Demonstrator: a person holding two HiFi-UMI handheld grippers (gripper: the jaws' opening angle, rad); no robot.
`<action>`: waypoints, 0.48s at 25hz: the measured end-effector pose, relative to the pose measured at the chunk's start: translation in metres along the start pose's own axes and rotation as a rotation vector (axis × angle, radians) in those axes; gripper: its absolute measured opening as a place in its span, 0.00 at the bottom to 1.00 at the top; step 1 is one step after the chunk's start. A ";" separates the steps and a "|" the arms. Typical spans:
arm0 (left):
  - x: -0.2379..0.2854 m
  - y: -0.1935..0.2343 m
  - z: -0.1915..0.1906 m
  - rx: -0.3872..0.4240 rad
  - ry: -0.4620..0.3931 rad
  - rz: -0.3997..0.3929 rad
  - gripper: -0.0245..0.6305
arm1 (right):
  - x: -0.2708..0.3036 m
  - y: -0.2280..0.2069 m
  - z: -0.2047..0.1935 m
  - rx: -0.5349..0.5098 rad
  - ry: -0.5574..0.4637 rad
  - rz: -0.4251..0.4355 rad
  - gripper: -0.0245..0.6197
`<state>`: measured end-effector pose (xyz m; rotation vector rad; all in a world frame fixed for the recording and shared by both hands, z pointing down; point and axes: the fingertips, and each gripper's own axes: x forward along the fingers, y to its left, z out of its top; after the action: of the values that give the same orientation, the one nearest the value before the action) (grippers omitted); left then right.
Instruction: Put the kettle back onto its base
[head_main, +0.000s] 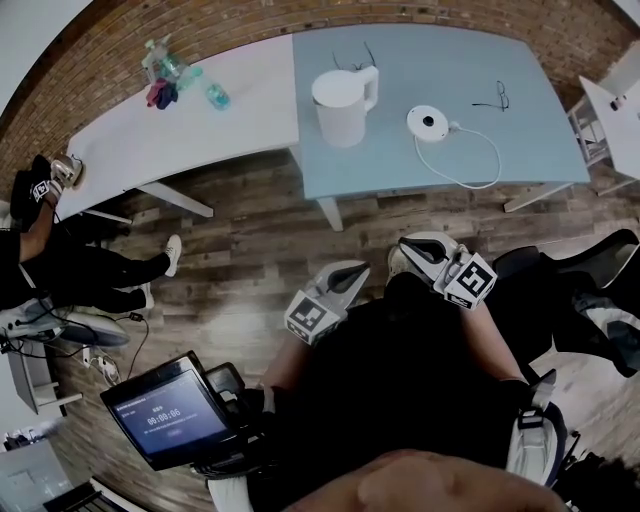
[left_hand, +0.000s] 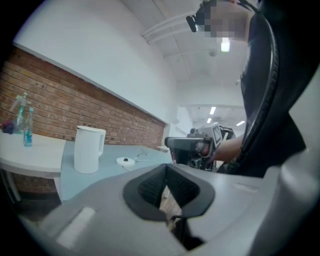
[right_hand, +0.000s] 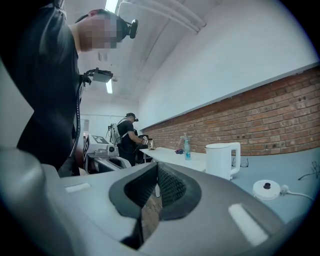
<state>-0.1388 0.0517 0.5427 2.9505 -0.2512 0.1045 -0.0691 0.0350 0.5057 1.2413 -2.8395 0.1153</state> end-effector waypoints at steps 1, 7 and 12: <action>0.001 -0.001 0.000 -0.003 0.001 -0.002 0.04 | -0.001 0.000 0.003 0.006 -0.006 -0.002 0.04; 0.022 0.012 -0.004 -0.018 0.016 0.008 0.04 | 0.009 -0.024 0.011 0.012 -0.035 0.023 0.04; 0.052 0.046 -0.008 -0.044 0.029 0.070 0.04 | 0.020 -0.071 -0.013 0.042 -0.006 0.070 0.04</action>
<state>-0.0961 0.0003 0.5628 2.8951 -0.3488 0.1486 -0.0303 -0.0270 0.5236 1.1514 -2.9010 0.1742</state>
